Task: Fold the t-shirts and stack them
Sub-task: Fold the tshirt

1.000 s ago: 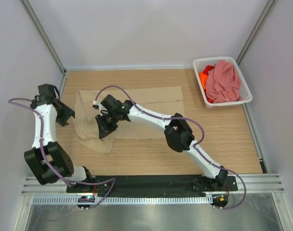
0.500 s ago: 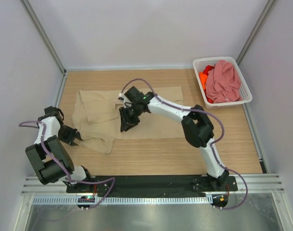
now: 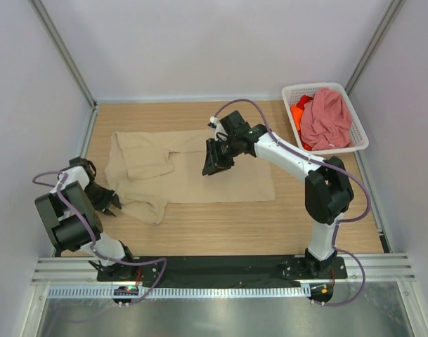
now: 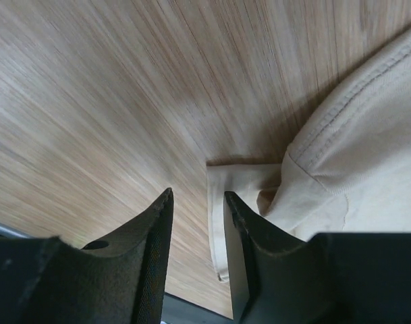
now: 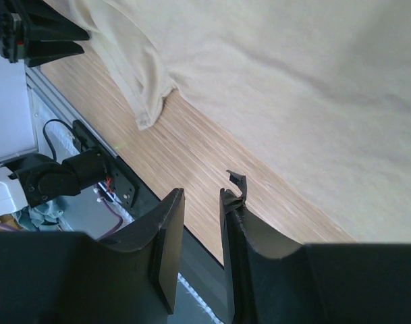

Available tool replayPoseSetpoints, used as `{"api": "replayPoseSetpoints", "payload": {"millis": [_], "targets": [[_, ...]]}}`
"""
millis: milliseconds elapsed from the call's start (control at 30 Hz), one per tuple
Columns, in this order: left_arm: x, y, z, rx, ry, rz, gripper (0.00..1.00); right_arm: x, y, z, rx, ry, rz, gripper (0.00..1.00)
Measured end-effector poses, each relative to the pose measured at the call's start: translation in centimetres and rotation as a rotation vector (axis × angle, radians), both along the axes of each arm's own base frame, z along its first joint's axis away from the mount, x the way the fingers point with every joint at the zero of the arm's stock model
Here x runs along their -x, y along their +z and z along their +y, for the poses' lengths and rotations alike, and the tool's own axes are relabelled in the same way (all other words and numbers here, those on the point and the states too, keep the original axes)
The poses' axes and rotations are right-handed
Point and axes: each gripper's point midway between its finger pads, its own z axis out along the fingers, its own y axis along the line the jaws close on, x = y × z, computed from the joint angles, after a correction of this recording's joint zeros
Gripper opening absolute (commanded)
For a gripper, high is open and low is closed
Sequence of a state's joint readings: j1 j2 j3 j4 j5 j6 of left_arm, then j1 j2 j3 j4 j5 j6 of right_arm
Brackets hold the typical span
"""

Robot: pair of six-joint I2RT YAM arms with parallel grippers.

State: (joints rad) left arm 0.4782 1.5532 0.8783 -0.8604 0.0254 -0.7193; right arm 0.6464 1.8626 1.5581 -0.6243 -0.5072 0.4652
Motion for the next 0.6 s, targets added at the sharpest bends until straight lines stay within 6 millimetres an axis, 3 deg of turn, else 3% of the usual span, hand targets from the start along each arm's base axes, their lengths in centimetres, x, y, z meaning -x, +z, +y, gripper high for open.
{"api": "replayPoseSetpoints", "payload": {"millis": [300,600], "targets": [[-0.5,-1.0,0.7,-0.009,-0.02,0.017,0.32,0.2,-3.7,-3.7,0.08,-0.047,0.067,0.34],[-1.4,-1.0,1.0,-0.012,-0.038,0.011,0.22,0.8,-4.1,-6.2,0.111,-0.073,0.066,0.34]]}}
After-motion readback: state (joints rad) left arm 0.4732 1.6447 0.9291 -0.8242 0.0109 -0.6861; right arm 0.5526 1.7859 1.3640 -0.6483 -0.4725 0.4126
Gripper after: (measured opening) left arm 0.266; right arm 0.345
